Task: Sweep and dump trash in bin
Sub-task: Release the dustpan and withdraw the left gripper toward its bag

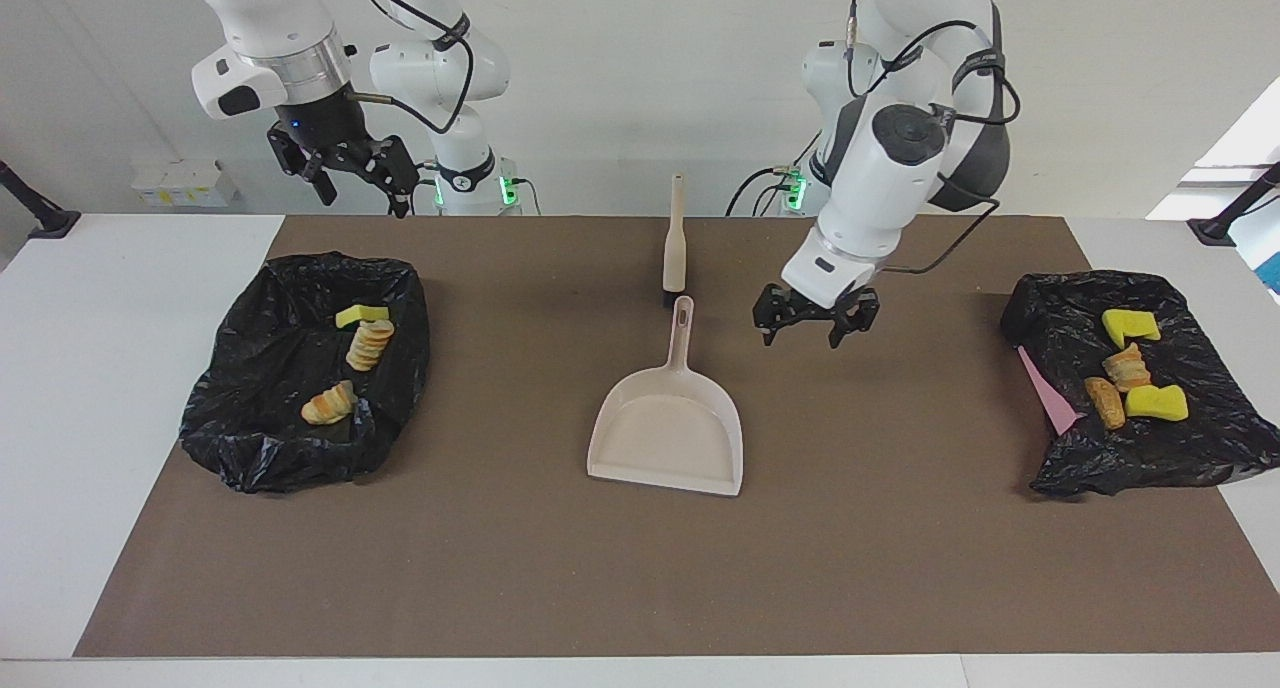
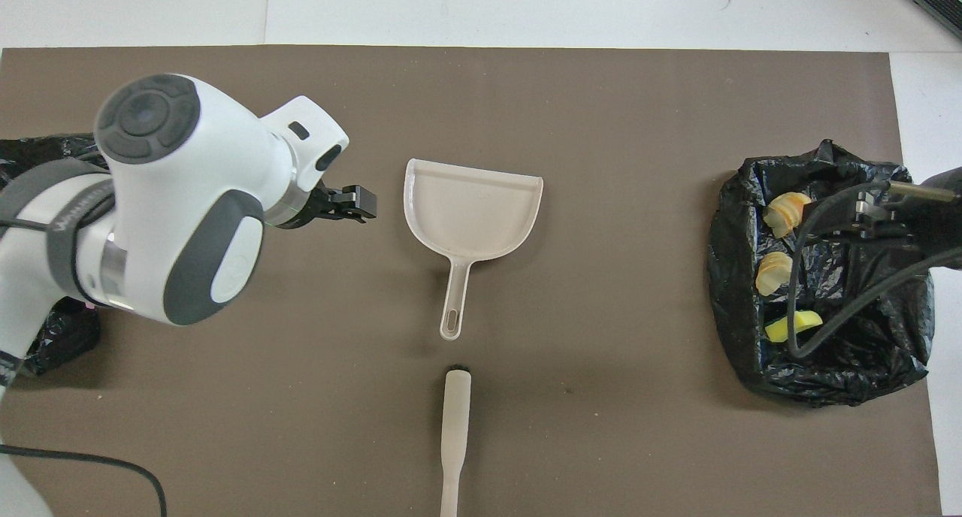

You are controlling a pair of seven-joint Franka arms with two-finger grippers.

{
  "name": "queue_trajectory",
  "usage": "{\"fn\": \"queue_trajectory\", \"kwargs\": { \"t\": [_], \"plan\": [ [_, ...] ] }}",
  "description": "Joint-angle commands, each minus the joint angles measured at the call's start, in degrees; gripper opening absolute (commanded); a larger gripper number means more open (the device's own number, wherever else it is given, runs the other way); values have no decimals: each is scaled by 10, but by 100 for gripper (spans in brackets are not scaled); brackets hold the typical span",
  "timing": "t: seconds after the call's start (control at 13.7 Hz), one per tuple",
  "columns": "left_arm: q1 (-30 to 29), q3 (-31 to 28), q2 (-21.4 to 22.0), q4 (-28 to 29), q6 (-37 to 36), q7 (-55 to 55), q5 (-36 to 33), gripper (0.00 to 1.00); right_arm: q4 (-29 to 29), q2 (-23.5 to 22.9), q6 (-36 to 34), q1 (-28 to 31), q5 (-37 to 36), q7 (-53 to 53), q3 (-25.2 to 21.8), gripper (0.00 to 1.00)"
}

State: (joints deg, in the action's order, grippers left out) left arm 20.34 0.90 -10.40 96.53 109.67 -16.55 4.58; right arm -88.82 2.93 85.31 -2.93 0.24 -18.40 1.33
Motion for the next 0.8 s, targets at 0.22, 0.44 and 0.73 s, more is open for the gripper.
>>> {"fn": "queue_trajectory", "kwargs": {
  "t": [0.22, 0.44, 0.73],
  "plan": [
    [-113, 5, 20, -41, -95, 113, 14, 100, -13, 13, -7, 0, -1, 18, 6, 100],
    [-154, 2, 44, -38, -111, 174, 7, 100, -13, 13, -11, 0, -1, 18, 6, 100],
    [-178, -7, 86, -20, -118, 239, -13, 100, -13, 13, -11, 0, -1, 20, 6, 100]
  ]
}}
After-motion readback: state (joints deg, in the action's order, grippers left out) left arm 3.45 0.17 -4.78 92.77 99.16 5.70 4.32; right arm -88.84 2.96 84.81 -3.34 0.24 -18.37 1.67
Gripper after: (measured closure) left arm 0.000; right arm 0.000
